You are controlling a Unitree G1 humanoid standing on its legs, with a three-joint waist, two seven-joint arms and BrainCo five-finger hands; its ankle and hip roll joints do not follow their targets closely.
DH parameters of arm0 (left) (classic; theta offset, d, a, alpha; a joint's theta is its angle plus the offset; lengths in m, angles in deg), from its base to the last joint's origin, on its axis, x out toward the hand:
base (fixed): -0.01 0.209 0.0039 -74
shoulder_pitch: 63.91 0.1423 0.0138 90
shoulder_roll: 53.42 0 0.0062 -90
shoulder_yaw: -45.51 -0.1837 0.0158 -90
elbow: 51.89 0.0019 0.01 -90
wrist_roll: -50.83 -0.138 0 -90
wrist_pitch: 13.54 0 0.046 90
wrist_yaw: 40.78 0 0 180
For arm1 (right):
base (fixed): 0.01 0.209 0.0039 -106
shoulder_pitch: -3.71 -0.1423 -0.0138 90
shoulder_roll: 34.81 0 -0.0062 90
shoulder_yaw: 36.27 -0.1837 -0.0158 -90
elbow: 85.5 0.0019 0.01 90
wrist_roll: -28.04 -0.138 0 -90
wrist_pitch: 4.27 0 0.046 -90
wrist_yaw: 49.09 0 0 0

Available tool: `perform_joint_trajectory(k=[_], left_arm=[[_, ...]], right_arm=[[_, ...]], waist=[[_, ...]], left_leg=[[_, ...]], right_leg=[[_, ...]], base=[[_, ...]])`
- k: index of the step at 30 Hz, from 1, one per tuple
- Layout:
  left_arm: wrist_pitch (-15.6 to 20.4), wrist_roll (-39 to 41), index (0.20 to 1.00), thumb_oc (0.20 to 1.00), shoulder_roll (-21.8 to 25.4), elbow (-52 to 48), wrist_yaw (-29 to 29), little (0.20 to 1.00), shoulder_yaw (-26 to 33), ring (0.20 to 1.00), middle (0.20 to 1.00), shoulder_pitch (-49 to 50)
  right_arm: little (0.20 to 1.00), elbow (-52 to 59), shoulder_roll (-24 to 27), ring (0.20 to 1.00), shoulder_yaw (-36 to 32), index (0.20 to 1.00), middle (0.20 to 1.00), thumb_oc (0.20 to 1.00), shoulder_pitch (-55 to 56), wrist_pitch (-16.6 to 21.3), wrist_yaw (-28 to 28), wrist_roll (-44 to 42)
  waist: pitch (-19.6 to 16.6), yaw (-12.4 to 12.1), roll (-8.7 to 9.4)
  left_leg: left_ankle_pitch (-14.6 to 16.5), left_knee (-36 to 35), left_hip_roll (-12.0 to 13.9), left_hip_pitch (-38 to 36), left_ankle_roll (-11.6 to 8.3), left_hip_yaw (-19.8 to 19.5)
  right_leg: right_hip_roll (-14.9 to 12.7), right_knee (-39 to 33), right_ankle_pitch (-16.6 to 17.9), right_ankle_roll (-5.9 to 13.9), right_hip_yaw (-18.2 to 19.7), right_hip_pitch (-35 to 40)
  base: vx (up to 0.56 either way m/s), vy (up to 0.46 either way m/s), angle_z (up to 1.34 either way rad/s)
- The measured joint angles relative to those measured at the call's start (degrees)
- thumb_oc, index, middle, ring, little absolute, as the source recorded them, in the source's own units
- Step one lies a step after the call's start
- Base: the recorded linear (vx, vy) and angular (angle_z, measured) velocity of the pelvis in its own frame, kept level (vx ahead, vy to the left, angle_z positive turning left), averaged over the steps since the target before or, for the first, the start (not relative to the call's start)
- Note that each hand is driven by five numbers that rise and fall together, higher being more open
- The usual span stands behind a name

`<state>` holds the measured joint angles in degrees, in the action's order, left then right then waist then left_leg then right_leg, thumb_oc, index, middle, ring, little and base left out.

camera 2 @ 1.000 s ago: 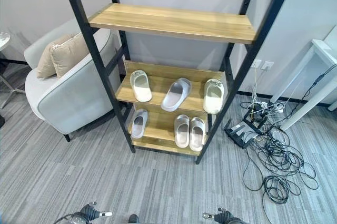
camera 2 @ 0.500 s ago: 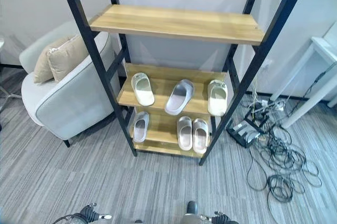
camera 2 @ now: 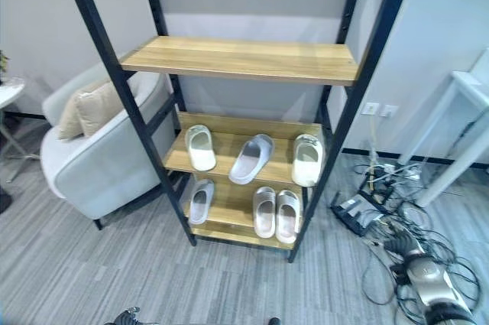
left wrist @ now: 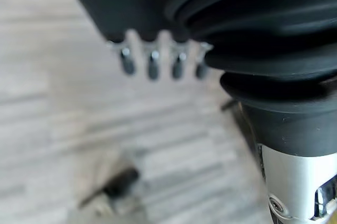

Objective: Arrange the slippers neatly on the shoe rack.

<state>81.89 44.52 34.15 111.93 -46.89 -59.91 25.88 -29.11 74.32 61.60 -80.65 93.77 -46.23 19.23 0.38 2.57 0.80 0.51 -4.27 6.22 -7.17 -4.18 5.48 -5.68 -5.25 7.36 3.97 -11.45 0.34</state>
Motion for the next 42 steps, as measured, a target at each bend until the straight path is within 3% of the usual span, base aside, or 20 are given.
perform_joint_trajectory(k=[1,2,4,5,6,12,22,27,30,36,38,42], left_arm=[[0.12,-0.08,1.0,1.0,-1.0,0.55,0.13,1.0,-0.4,1.0,1.0,0.25],[0.25,-1.01,1.0,1.0,-1.26,1.54,0.16,1.0,-0.27,1.0,1.0,-0.39],[0.37,-1.19,1.0,1.0,-1.35,1.48,-0.4,1.0,-0.25,1.0,1.0,-1.51],[-0.01,-1.3,1.0,1.0,-1.11,1.85,-0.69,1.0,-0.2,1.0,1.0,-0.91],[-0.01,-1.91,1.0,1.0,-0.43,1.82,-1.25,1.0,0.18,1.0,1.0,0.12],[0.14,-2.26,1.0,1.0,-0.73,1.67,-1.91,1.0,2.63,1.0,1.0,2.24],[0.56,-2.4,1.0,1.0,-1.65,1.67,-2.17,1.0,2.34,1.0,1.0,2.06],[1.2,-4.05,1.0,1.0,-1.76,1.68,-3.14,1.0,1.96,1.0,1.0,1.97],[1.5,-4.48,1.0,1.0,-1.42,0.86,-3.44,1.0,0.34,1.0,1.0,1.26],[2.24,-4.43,1.0,1.0,-0.13,-1.17,-4.37,1.0,-4.92,1.0,1.0,-3.81],[2.82,-4.41,1.0,1.0,0.37,-1.72,-5.18,1.0,-6.95,1.0,1.0,-6.88],[3.39,-4.37,1.0,1.0,0.44,-1.69,-5.86,1.0,-7.26,1.0,1.0,-8.2]], right_arm=[[1.0,-6.49,-7.45,1.0,3.22,1.0,1.0,1.0,-2.49,0.78,-0.52,2.14],[1.0,-14.59,-14.2,1.0,9.26,1.0,1.0,1.0,-3.34,-1.48,-0.61,5.16],[1.0,-13.75,-15.45,1.0,12.31,1.0,1.0,1.0,-2.91,-2.13,-0.27,7.39],[1.0,-11.19,-14.05,1.0,12.44,1.0,1.0,1.0,-2.84,-2.08,-0.35,8.54],[1.0,-3.53,-11.38,1.0,12.47,1.0,1.0,1.0,-1.91,-2.03,-0.77,10.28],[1.0,15.32,-6.88,1.0,10.31,1.0,1.0,1.0,0.89,1.43,-1.79,15.43],[1.0,28.16,-1.86,1.0,10.7,1.0,1.0,1.0,0.25,4.6,-3.39,25.48],[1.0,25.2,-0.77,1.0,10.77,1.0,1.0,1.0,-11.14,4.7,-9.97,35.02],[1.0,20.47,-0.72,1.0,11.02,1.0,1.0,1.0,-20.34,3.39,-13.27,35.44],[1.0,4.54,-1.26,1.0,15.93,1.0,1.0,1.0,-39.96,1.09,-17.39,33.5],[1.0,-0.98,-1.12,1.0,16.8,1.0,1.0,1.0,-45.49,-0.29,-19.18,31.93],[1.0,-5.11,-0.92,1.0,16.96,1.0,1.0,1.0,-49.09,-0.81,-21.92,29.8]], waist=[[-0.11,0.26,0.46],[0.19,-0.06,-0.11],[1.52,0.08,-1.56],[1.85,0.1,-2.81],[1.74,-0.52,-2.93],[2.0,-0.45,-0.39],[2.09,-0.61,0.08],[2.16,-1.68,0.01],[2.89,-2.88,0.24],[8.72,-7.35,0.77],[11.74,-7.96,0.88],[13.63,-8.17,0.76]], left_leg=[[0.21,-0.23,-0.05,-0.31,0.22,0.31],[0.27,-0.66,-0.39,-0.03,0.41,0.64],[-0.06,-1.18,-1.8,0.07,0.89,0.63],[-0.06,-1.24,-2.68,0.1,1.29,0.6],[0.04,-1.25,-2.82,-0.18,1.44,0.54],[-0.15,-1.27,-2.43,-0.87,1.63,0.47],[0.32,-1.26,-2.69,-0.94,1.99,0.63],[0.43,-1.24,-2.29,-0.73,1.88,0.72],[-0.03,-0.71,-2.35,0.99,1.37,0.8],[-0.05,2.47,-3.02,8.34,1.22,-0.55],[0.08,4.97,-3.28,13.37,1.29,-1.48],[0.14,5.61,-3.4,16.01,1.3,-1.6]], right_leg=[[0.08,0.01,-0.02,-0.14,0.52,-0.13],[-0.61,0.04,0.19,0.09,1.32,-0.78],[-1.96,0.03,0.73,0.91,1.4,-1.09],[-2.73,0.02,0.94,1.23,1.39,-1.07],[-2.85,0.0,0.89,1.29,1.37,-0.73],[-2.69,0.01,0.69,1.39,1.05,0.13],[-2.74,0.03,0.62,1.5,1.49,-0.05],[-2.46,0.02,0.55,1.42,1.6,-0.43],[-2.38,0.03,0.82,1.41,1.73,-2.11],[-2.7,0.3,1.9,0.71,0.62,-7.18],[-3.09,1.36,2.44,0.43,0.09,-11.4],[-3.34,1.84,2.44,0.35,-0.07,-13.75]], base=[[-0.01,0.036,-0.26],[-0.01,0.028,-0.21],[0.01,0.028,0.02],[0.02,0.051,0.09],[0.02,0.044,0.09],[0.01,0.039,0.03],[0.02,0.017,-0.02],[0.07,-0.001,-0.03],[0.01,0.002,0.02],[-0.05,0.008,0.11],[-0.05,0.01,0.18],[-0.01,0.008,0.04]])
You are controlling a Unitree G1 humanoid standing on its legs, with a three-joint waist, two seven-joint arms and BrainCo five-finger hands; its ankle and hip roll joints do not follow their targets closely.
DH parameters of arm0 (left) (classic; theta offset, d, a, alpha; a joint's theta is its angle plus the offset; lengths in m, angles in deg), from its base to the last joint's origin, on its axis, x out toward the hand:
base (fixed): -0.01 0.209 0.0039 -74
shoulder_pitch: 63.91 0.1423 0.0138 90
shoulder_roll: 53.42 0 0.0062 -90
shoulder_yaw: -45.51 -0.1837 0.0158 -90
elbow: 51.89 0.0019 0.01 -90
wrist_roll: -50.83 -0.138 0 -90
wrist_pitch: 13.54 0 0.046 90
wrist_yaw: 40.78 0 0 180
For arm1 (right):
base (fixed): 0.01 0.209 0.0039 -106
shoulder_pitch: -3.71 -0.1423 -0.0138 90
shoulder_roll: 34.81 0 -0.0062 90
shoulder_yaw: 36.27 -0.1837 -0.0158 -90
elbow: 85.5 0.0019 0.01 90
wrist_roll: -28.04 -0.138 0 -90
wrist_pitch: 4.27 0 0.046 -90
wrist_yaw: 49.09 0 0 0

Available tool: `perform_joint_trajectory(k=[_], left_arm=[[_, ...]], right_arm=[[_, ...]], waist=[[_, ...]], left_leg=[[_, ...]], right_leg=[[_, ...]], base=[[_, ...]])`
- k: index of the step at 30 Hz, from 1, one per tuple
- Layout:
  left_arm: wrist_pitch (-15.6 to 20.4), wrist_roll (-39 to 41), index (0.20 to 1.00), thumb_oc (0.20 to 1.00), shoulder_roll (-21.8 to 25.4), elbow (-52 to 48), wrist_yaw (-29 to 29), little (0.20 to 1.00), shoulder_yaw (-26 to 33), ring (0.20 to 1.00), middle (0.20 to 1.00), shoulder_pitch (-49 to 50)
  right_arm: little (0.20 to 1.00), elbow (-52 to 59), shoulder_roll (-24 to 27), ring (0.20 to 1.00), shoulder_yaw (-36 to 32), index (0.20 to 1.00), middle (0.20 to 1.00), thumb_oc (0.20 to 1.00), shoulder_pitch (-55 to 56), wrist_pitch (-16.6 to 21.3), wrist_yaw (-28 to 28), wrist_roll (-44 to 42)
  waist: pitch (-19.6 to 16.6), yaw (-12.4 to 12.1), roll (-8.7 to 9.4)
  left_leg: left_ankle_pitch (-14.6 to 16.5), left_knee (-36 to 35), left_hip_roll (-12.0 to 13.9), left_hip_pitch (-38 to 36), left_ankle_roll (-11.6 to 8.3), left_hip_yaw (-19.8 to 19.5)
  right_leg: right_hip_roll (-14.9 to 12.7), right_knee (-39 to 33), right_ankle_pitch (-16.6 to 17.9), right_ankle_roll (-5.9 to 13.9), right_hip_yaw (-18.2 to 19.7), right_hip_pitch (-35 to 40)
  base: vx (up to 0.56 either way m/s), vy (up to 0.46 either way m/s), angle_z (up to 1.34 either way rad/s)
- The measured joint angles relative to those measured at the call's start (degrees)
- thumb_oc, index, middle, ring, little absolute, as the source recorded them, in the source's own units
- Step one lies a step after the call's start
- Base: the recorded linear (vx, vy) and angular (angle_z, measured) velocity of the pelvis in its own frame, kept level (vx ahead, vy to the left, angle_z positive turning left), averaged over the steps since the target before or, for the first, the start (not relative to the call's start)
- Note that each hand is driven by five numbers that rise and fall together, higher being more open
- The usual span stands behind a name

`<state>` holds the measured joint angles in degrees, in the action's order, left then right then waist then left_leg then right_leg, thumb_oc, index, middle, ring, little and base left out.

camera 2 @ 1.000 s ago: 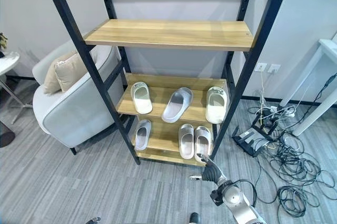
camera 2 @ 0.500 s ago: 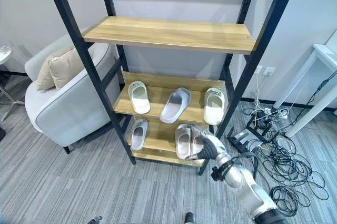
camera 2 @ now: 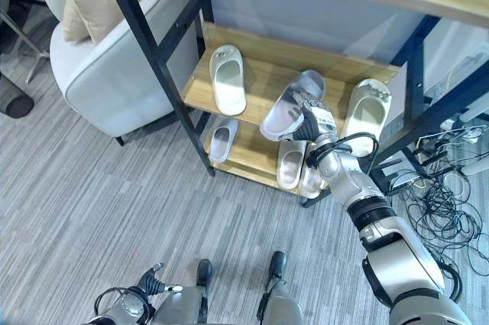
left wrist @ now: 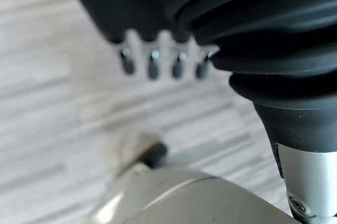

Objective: Arrange the slippers neatly on the shoe rack.

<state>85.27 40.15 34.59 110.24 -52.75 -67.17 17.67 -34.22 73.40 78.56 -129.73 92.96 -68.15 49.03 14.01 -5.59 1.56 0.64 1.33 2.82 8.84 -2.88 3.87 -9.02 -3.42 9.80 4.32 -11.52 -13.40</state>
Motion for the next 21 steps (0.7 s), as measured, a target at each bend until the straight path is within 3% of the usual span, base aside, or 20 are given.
perform_joint_trajectory(k=[5,9,21], left_arm=[[0.9,0.05,1.0,1.0,-0.07,-0.05,-2.13,1.0,-0.97,1.0,1.0,-1.93],[1.85,0.05,1.0,1.0,-0.25,-0.12,-3.64,1.0,-1.45,1.0,1.0,-2.09],[2.21,0.04,1.0,1.0,-1.19,-0.14,-4.92,1.0,-1.98,1.0,1.0,-3.11]], right_arm=[[1.0,-2.56,2.92,1.0,-3.03,1.0,1.0,1.0,-3.76,-1.76,-5.02,-1.17],[1.0,-2.96,4.56,1.0,-6.65,1.0,1.0,1.0,-4.1,-1.64,-9.05,-2.09],[1.0,-3.39,7.59,1.0,-6.92,1.0,1.0,1.0,-11.2,-0.16,-11.94,-11.29]], waist=[[2.8,-0.03,-0.48],[2.98,-0.26,-1.07],[3.1,-1.81,-2.49]], left_leg=[[-0.18,0.24,-0.25,2.3,0.17,-0.18],[-0.3,-0.06,-0.37,4.38,0.16,-0.78],[-0.63,-0.07,-0.78,7.69,0.08,-2.28]], right_leg=[[-0.24,-0.01,0.29,-0.13,0.08,-2.3],[-0.32,-0.27,0.33,-0.19,-0.26,-4.18],[-0.68,-1.68,0.78,-0.47,-1.92,-5.79]], base=[[0.04,-0.001,0.01],[0.04,-0.005,0.04],[0.04,-0.004,0.07]])
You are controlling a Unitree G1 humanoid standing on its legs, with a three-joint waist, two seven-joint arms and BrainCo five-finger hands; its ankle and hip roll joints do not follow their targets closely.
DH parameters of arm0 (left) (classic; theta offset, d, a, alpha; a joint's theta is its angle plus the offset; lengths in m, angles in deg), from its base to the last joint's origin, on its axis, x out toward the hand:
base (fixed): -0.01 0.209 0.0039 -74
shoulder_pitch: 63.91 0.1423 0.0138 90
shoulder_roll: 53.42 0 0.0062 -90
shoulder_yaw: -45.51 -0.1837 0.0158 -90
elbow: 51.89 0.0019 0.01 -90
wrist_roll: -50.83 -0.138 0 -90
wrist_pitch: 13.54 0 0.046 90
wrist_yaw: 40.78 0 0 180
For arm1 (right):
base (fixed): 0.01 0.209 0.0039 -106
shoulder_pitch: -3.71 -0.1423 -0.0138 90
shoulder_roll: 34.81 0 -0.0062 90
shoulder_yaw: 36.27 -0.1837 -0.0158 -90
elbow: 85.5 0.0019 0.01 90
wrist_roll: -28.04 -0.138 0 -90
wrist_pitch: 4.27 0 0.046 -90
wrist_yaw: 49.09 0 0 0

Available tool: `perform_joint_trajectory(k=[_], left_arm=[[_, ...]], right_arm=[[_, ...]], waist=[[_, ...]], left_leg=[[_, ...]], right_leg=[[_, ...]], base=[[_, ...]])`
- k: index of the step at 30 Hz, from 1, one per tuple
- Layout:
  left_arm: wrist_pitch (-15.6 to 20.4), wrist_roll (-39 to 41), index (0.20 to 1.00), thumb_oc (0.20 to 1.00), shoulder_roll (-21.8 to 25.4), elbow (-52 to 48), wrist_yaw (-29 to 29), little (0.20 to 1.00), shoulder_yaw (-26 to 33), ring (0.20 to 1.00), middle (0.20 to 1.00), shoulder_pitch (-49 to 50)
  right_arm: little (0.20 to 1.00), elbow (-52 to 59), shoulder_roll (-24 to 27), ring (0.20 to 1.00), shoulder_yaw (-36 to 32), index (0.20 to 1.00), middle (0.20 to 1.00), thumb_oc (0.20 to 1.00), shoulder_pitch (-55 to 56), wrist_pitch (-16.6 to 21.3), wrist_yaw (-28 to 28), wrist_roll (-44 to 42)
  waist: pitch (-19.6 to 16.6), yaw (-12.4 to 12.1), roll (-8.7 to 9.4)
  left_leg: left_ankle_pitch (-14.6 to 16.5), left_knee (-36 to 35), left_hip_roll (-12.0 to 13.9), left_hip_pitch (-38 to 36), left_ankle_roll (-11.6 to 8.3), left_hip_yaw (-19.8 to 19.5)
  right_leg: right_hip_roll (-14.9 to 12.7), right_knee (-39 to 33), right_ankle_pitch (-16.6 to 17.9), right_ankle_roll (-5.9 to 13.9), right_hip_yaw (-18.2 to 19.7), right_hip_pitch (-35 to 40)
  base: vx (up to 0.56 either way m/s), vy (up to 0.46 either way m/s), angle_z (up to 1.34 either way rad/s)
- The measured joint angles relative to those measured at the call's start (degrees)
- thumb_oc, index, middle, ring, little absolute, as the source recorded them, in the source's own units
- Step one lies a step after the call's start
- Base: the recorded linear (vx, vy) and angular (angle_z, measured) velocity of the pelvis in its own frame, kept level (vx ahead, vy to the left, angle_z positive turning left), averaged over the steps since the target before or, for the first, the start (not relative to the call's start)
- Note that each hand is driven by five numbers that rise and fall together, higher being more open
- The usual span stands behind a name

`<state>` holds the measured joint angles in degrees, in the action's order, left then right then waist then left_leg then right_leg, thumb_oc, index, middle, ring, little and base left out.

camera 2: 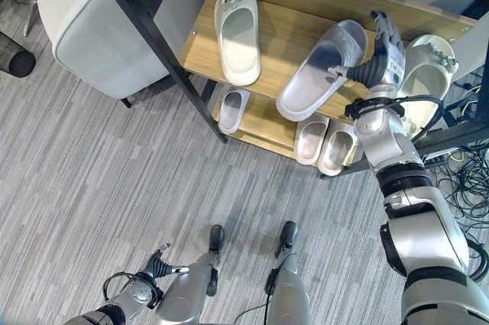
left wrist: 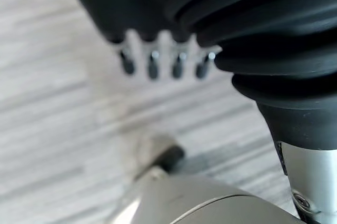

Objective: Arrange the slippers neatly on the shoe rack.

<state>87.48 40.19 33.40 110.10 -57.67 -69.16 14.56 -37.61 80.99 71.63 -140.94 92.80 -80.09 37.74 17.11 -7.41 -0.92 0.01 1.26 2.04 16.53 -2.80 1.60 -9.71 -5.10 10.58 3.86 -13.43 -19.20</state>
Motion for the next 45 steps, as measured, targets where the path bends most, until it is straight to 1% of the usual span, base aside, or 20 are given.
perform_joint_trajectory(k=[8,10,11,12,13,22,24,28,31,32,33,35,36,38,39,40,41,43,44,45], left_arm=[[0.6,0.02,1.0,1.0,-0.03,-1.04,-1.27,1.0,-0.7,1.0,1.0,-0.24],[0.67,0.03,1.0,1.0,0.02,-1.14,-1.48,1.0,-1.35,1.0,1.0,-0.74],[0.71,0.11,1.0,1.0,0.1,-1.47,-1.9,1.0,-2.31,1.0,1.0,-0.89],[0.87,0.66,1.0,1.0,0.1,-1.82,-1.92,1.0,-2.37,1.0,1.0,-1.03],[0.91,0.98,1.0,1.0,0.09,-2.13,-1.98,1.0,-2.37,1.0,1.0,-1.01],[1.16,3.35,1.0,1.0,1.06,-0.97,-2.13,1.0,-1.14,1.0,1.0,-4.1],[0.48,4.59,1.0,1.0,0.36,-3.34,-0.76,1.0,0.23,1.0,1.0,-0.76],[0.91,7.67,1.0,1.0,1.31,-8.42,-0.67,1.0,7.25,1.0,1.0,-0.24],[0.59,8.96,1.0,1.0,2.08,-11.36,-0.48,1.0,11.52,1.0,1.0,0.39],[0.49,9.63,1.0,1.0,2.81,-11.66,-0.39,1.0,12.59,1.0,1.0,1.87],[0.44,9.61,1.0,1.0,3.12,-10.67,0.41,1.0,13.47,1.0,1.0,2.65],[-0.59,9.12,1.0,1.0,3.5,-7.28,0.92,1.0,13.82,1.0,1.0,3.43],[-0.74,8.64,1.0,1.0,3.36,-6.3,1.18,1.0,13.56,1.0,1.0,4.59],[-1.1,7.7,1.0,1.0,2.78,-3.03,1.61,1.0,14.03,1.0,1.0,7.83],[-1.68,7.09,1.0,1.0,2.8,-1.74,1.58,1.0,14.05,1.0,1.0,8.79],[-1.72,7.07,1.0,1.0,2.79,-1.41,1.56,1.0,14.06,1.0,1.0,9.12],[-1.72,7.08,1.0,1.0,2.6,-1.4,1.56,1.0,14.33,1.0,1.0,9.93],[-1.74,7.1,1.0,1.0,2.83,-1.35,1.57,1.0,15.25,1.0,1.0,10.62],[-1.83,7.11,1.0,1.0,1.94,-0.06,1.57,1.0,15.72,1.0,1.0,9.99],[-1.79,7.07,1.0,1.0,1.23,0.12,1.65,1.0,15.65,1.0,1.0,10.44]], right_arm=[[1.0,-10.37,2.32,1.0,3.19,1.0,1.0,1.0,-4.28,0.48,-0.62,-1.37],[0.768,-13.64,3.09,0.768,5.63,0.768,0.768,0.768,-5.1,0.14,-0.44,-1.57],[0.815,-18.37,3.19,0.815,9.23,0.815,0.815,0.815,-8.56,-0.05,0.21,-1.48],[0.272,-21.27,3.31,0.272,11.55,0.272,0.272,0.272,-10.77,-1.11,0.99,-1.26],[0.2,-21.4,3.29,0.2,11.81,0.2,0.2,0.2,-10.87,-1.99,1.01,-0.53],[0.2,-12.72,3.77,0.2,11.21,0.2,0.2,0.2,-7.98,-3.6,1.1,3.0],[0.2,7.62,4.64,0.2,0.24,0.2,0.2,0.2,5.04,-3.5,-3.67,8.15],[0.2,18.01,4.36,0.2,-8.81,0.2,0.2,0.2,18.91,-3.09,-6.08,11.96],[0.2,26.82,-3.46,0.2,-17.78,0.2,0.2,0.2,32.73,-2.84,-6.0,12.04],[0.2,32.25,-9.23,0.2,-17.77,0.2,0.2,0.2,40.46,-1.97,-4.19,11.76],[0.2,35.45,-11.29,0.2,-17.29,0.2,0.2,0.2,46.17,1.12,-2.51,11.79],[0.2,37.48,-17.92,0.2,-19.67,0.2,0.2,0.2,49.92,3.04,-0.36,8.99],[0.2,38.98,-18.08,0.2,-19.72,0.2,0.2,0.2,52.32,3.76,2.27,7.54],[0.2,39.94,-18.41,0.2,-15.11,0.2,0.2,0.2,54.27,5.24,6.23,5.33],[0.2,40.54,-18.34,0.2,-13.22,0.2,0.2,0.2,57.33,5.98,8.04,5.15],[0.2,40.61,-18.36,0.2,-12.48,0.2,0.2,0.2,58.95,6.12,8.78,5.16],[0.2,40.06,-18.15,0.2,-10.59,0.2,0.2,0.2,62.57,6.51,10.94,5.25],[0.2,39.73,-18.11,0.2,-10.5,0.2,0.2,0.2,63.52,6.53,12.03,5.24],[0.2,36.69,-17.91,0.2,-9.05,0.2,0.2,0.2,61.68,7.14,12.64,5.25],[0.2,36.3,-17.64,0.2,-8.35,0.2,0.2,0.2,61.83,7.13,12.99,5.21]], waist=[[-0.02,-1.71,0.05],[-0.05,-1.72,0.1],[-0.07,-1.7,0.07],[-0.16,-1.75,0.14],[-0.16,-1.8,0.15],[-2.29,-1.17,1.23],[-2.68,-0.58,1.89],[-3.55,0.69,3.42],[-3.67,1.39,4.88],[-4.46,2.1,5.82],[-5.5,3.23,7.02],[-6.76,5.35,9.1],[-7.53,6.55,9.59],[-7.95,7.57,7.91],[-8.13,7.99,6.86],[-8.17,8.01,6.51],[-8.93,8.19,5.38],[-9.19,8.86,5.61],[-8.16,9.4,4.48],[-7.7,9.83,3.96]], left_leg=[[-0.35,0.02,-0.42,1.38,0.02,-0.9],[-0.77,-0.02,-0.47,2.63,-0.04,-1.78],[-1.21,-0.29,-0.44,3.24,-0.17,-2.06],[-1.49,-0.22,-0.36,4.0,-0.27,-2.67],[-1.67,-0.21,-0.41,4.32,-0.28,-3.13],[-1.88,-0.19,-0.46,4.63,-0.39,-3.43],[-1.89,-0.21,-0.45,4.65,-0.4,-3.61],[-1.96,0.21,-0.3,4.03,-0.52,-3.81],[-1.02,2.22,-0.1,1.27,-1.03,-3.62],[1.23,4.03,0.04,-1.12,-0.83,-3.18],[1.64,3.97,-0.49,-2.31,-0.33,-2.17],[2.83,6.64,-1.87,-2.49,1.14,-1.68],[3.75,8.27,-3.54,-2.72,2.67,-0.51],[4.93,8.24,-3.9,-5.74,4.88,1.48],[5.11,6.99,-4.04,-7.72,5.97,1.74],[4.87,6.19,-4.14,-8.78,6.37,1.51],[3.54,3.51,-3.86,-10.53,7.37,0.68],[1.42,1.44,-4.15,-10.75,7.96,0.06],[1.0,0.07,-2.95,-12.06,8.24,-0.96],[0.78,-0.41,-3.22,-12.88,7.56,-1.49]], right_leg=[[-0.5,-0.01,0.03,0.06,-1.05,-0.59],[-0.52,0.0,0.11,0.03,-1.7,-1.42],[-0.55,0.0,0.18,0.02,-2.12,-1.91],[-0.51,0.0,0.19,0.0,-2.91,-2.22],[-0.56,0.0,0.21,-0.03,-3.29,-2.28],[-0.56,0.0,0.44,-0.25,-3.34,-2.41],[-0.56,0.0,0.38,-0.17,-3.31,-2.38],[-0.44,0.0,0.31,-0.1,-3.4,-1.3],[-0.21,0.02,-0.11,0.23,-3.64,2.55],[-0.07,0.0,-0.86,0.55,-3.1,5.6],[-0.82,0.06,-1.56,0.95,-2.85,6.77],[-2.38,1.68,-1.77,1.72,-1.56,6.88],[-4.32,2.6,-1.06,2.73,-0.77,7.03],[-5.49,6.68,2.89,4.47,1.82,6.81],[-5.88,9.58,4.14,4.25,1.7,6.53],[-5.9,11.7,3.46,4.68,1.84,6.18],[-3.19,17.46,-4.16,4.76,3.61,4.1],[0.34,17.79,-8.16,4.8,4.49,3.48],[6.19,16.67,-10.97,3.82,8.2,3.15],[7.44,15.41,-10.86,3.54,7.91,3.07]], base=[[0.0,-0.006,0.08],[-0.02,-0.013,0.18],[-0.02,-0.013,0.21],[-0.01,-0.001,0.25],[0.0,-0.003,0.21],[0.0,0.002,0.01],[0.0,-0.042,0.03],[0.0,-0.009,0.05],[0.08,0.086,0.0],[0.12,0.201,-0.18],[0.1,0.234,-0.18],[0.06,0.264,-0.11],[0.04,0.249,-0.11],[0.06,0.188,-0.39],[0.09,0.128,-0.39],[0.07,0.047,-0.05],[0.06,-0.026,0.03],[0.1,-0.082,0.14],[0.11,-0.11,0.27],[0.11,-0.15,0.28]])
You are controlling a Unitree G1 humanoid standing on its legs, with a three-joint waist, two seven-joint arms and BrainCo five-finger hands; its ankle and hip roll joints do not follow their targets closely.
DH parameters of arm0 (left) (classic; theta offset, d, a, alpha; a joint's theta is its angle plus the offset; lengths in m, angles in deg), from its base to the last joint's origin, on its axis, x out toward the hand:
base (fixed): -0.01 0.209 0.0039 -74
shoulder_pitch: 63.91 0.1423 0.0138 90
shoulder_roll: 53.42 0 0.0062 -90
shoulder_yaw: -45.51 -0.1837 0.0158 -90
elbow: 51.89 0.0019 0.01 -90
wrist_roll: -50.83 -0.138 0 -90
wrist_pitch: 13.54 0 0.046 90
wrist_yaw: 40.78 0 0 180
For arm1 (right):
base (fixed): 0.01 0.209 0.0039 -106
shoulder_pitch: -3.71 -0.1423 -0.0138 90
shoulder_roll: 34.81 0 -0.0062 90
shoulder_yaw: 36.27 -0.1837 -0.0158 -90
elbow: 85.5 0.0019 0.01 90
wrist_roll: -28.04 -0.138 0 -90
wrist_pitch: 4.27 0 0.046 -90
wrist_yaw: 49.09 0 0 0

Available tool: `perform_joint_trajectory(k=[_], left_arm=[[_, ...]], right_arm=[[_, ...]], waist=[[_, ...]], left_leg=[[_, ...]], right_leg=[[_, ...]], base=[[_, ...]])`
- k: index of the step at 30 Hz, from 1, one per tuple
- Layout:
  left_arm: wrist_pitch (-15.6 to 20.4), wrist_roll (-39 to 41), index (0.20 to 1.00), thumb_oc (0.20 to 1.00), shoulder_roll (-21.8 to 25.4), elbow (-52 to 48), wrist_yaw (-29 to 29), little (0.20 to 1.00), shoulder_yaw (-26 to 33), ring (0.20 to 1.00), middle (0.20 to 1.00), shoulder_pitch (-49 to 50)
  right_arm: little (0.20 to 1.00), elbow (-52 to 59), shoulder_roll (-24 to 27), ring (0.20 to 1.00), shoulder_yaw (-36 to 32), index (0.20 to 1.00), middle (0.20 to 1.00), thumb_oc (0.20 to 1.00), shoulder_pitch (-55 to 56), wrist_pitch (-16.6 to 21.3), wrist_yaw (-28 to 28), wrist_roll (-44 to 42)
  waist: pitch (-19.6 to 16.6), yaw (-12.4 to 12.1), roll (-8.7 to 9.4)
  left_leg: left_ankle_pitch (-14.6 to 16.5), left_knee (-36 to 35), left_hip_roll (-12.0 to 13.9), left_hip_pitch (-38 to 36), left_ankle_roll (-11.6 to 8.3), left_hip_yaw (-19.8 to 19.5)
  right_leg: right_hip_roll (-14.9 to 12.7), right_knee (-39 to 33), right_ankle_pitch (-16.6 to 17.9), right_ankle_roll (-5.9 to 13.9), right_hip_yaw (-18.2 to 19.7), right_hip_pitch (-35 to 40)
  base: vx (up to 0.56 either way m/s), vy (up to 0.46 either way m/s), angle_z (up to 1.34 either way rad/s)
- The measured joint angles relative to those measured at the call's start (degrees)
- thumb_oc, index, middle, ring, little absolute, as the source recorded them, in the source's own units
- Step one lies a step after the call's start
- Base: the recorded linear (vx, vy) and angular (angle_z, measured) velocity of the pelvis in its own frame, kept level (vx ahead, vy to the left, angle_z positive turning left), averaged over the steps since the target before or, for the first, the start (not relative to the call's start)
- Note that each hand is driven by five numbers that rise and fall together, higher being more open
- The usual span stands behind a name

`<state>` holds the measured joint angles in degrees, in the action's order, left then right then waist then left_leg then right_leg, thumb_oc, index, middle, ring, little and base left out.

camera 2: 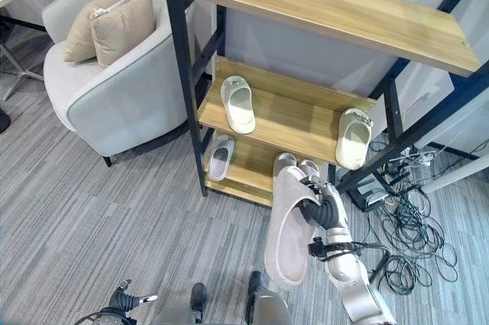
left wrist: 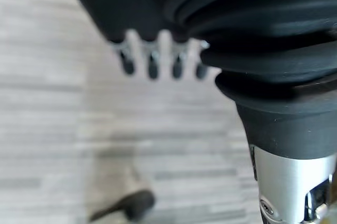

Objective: Arrange the slippers neatly on the shoe rack.

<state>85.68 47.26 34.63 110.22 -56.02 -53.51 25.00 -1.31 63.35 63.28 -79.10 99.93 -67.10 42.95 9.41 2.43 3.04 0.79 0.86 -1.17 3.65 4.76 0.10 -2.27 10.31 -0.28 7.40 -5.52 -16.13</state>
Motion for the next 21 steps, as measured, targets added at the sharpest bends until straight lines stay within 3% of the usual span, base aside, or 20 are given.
perform_joint_trajectory(k=[2,3,7,8,9,10,11,12,14,15,16,17,18,19,20,21], left_arm=[[0.11,-0.07,1.0,1.0,-0.23,-0.95,0.23,1.0,-0.06,1.0,1.0,-0.05],[0.18,-0.07,1.0,1.0,-0.34,-2.37,0.22,1.0,-0.08,1.0,1.0,0.38],[0.49,0.0,1.0,1.0,-1.31,-4.3,0.1,1.0,0.1,1.0,1.0,3.56],[0.53,0.09,1.0,1.0,-1.79,-4.25,0.1,1.0,0.06,1.0,1.0,4.76],[0.53,0.21,1.0,1.0,-2.03,-3.93,0.11,1.0,0.03,1.0,1.0,4.74],[1.19,0.79,1.0,1.0,-1.11,-5.62,0.12,1.0,0.32,1.0,1.0,4.53],[1.27,1.6,1.0,1.0,-0.57,-6.66,-0.2,1.0,0.5,1.0,1.0,4.37],[1.14,2.77,1.0,1.0,-0.57,-7.76,-0.3,1.0,0.61,1.0,1.0,4.52],[1.1,2.89,1.0,1.0,0.03,-7.65,-0.28,1.0,0.69,1.0,1.0,4.31],[0.42,2.9,1.0,1.0,0.12,-9.17,-0.19,1.0,0.52,1.0,1.0,4.15],[0.15,2.78,1.0,1.0,0.8,-9.3,-0.12,1.0,-0.57,1.0,1.0,3.83],[0.17,2.79,1.0,1.0,1.19,-6.74,-0.04,1.0,-1.66,1.0,1.0,2.24],[-0.15,2.3,1.0,1.0,-0.05,0.83,0.34,1.0,-1.24,1.0,1.0,-2.94],[-0.02,2.22,1.0,1.0,-0.29,1.06,0.47,1.0,-0.36,1.0,1.0,-3.15],[-0.2,1.74,1.0,1.0,-0.59,1.52,0.49,1.0,0.02,1.0,1.0,-3.58],[-0.26,1.07,1.0,1.0,-0.82,2.69,0.37,1.0,0.23,1.0,1.0,-3.57]], right_arm=[[0.2,-0.26,0.0,0.2,-0.05,0.2,0.2,0.2,1.19,-0.02,0.1,-0.04],[0.2,-0.41,0.51,0.2,-0.02,0.2,0.2,0.2,1.78,-0.02,0.4,-0.09],[0.2,-0.44,2.73,0.2,-0.02,0.2,0.2,0.2,1.56,0.03,2.33,-0.88],[0.2,-0.88,3.21,0.2,0.11,0.2,0.2,0.2,1.46,0.15,2.68,-1.43],[0.2,-1.66,3.27,0.2,0.04,0.2,0.2,0.2,1.21,0.25,2.67,-2.62],[0.2,-1.81,3.74,0.2,-0.01,0.2,0.2,0.2,0.99,0.43,2.65,-3.06],[0.2,-1.76,4.06,0.2,-0.02,0.2,0.2,0.2,0.93,0.57,2.64,-3.08],[0.2,-2.11,3.94,0.2,0.27,0.2,0.2,0.2,0.14,0.63,2.67,-3.06],[0.2,-2.1,3.89,0.2,0.24,0.2,0.2,0.2,-0.87,0.99,2.79,-3.05],[0.2,-3.23,3.49,0.2,0.26,0.2,0.2,0.2,-2.17,1.17,3.46,-3.88],[0.2,-5.66,2.12,0.2,0.43,0.2,0.2,0.2,-3.3,1.33,3.85,-5.94],[0.2,-8.35,0.25,0.2,0.08,0.2,0.2,0.2,-4.53,1.11,3.93,-8.57],[0.2,-9.09,-2.56,0.2,-0.76,0.2,0.2,0.2,-5.2,0.86,3.92,-11.52],[0.2,-6.93,-1.69,0.2,-0.66,0.2,0.2,0.2,-3.57,0.92,4.25,-11.53],[0.2,-6.24,-0.37,0.2,-0.4,0.2,0.2,0.2,-2.42,1.04,4.44,-11.46],[0.2,-6.5,-0.11,0.2,-0.48,0.2,0.2,0.2,-2.26,0.99,4.46,-11.42]], waist=[[0.0,0.51,0.31],[-0.11,0.23,0.16],[0.09,-1.26,-3.5],[0.14,-1.63,-3.61],[0.78,-1.78,-2.63],[2.33,-2.05,0.03],[3.03,-2.29,0.97],[3.44,-2.8,0.42],[4.11,-2.57,0.3],[4.8,-2.53,1.06],[5.16,-2.27,1.69],[5.39,-2.11,1.8],[6.68,-1.86,-0.62],[6.42,-1.43,-1.18],[6.74,-0.88,-1.93],[6.71,-0.07,-2.24]], left_leg=[[-0.21,-0.8,-1.87,-1.7,-0.92,-1.69],[0.43,-1.0,-2.24,-2.36,-1.04,-2.95],[1.53,-0.39,0.38,-3.08,-4.19,-3.98],[1.61,0.67,1.05,-2.97,-5.07,-4.05],[1.08,4.23,0.65,-0.88,-6.15,-4.36],[-1.04,13.72,-1.0,5.53,-9.87,-4.17],[-1.58,18.87,-1.0,8.57,-10.76,-1.76],[0.23,24.28,2.86,11.39,-9.1,3.98],[0.31,15.92,7.18,9.64,-9.05,7.47],[-0.87,4.4,9.54,6.54,-10.51,5.58],[-1.74,0.86,10.68,5.7,-11.64,3.85],[-3.06,-1.83,11.91,5.5,-12.44,3.41],[-5.24,-5.17,15.51,5.38,-12.86,3.68],[-5.47,-5.92,16.09,4.55,-13.56,3.9],[-5.94,-4.58,16.23,3.83,-13.49,4.18],[-5.83,-3.16,15.75,3.52,-13.51,4.21]], right_leg=[[-0.86,-2.5,0.31,-0.25,-0.11,1.18],[-1.0,-2.61,2.46,-2.25,-0.16,2.38],[1.91,-7.43,3.5,-5.72,-1.66,5.87],[2.67,-8.86,3.74,-6.62,-2.24,7.3],[2.31,-10.04,3.78,-6.78,-3.49,8.31],[0.65,-11.1,3.63,-7.43,-5.46,8.58],[0.04,-11.34,3.73,-9.4,-6.71,8.75],[1.45,-11.45,2.67,-12.67,-8.62,9.06],[2.31,-12.21,2.3,-12.01,-9.38,9.71],[2.32,-12.26,2.86,-11.16,-8.85,9.8],[2.53,-12.21,2.83,-10.7,-8.2,9.8],[2.97,-12.34,2.35,-8.76,-7.71,9.79],[3.86,-8.65,-3.04,-2.48,-9.66,9.08],[2.79,-5.07,-3.41,-5.71,-7.75,7.83],[3.58,-5.35,-2.25,-9.25,-8.23,8.7],[3.79,-5.34,-2.39,-8.81,-7.7,9.15]], base=[[0.08,-0.138,0.69],[0.09,-0.146,0.67],[0.07,-0.174,0.18],[-0.09,-0.218,0.38],[-0.11,-0.217,0.92],[-0.08,-0.175,1.11],[0.02,-0.061,1.09],[0.08,0.045,0.61],[0.13,0.135,0.3],[0.17,0.211,0.0],[0.19,0.268,-0.18],[0.18,0.254,-0.32],[0.18,0.271,-0.49],[0.17,0.239,-0.48],[0.21,0.316,-0.46],[0.21,0.357,-0.44]])
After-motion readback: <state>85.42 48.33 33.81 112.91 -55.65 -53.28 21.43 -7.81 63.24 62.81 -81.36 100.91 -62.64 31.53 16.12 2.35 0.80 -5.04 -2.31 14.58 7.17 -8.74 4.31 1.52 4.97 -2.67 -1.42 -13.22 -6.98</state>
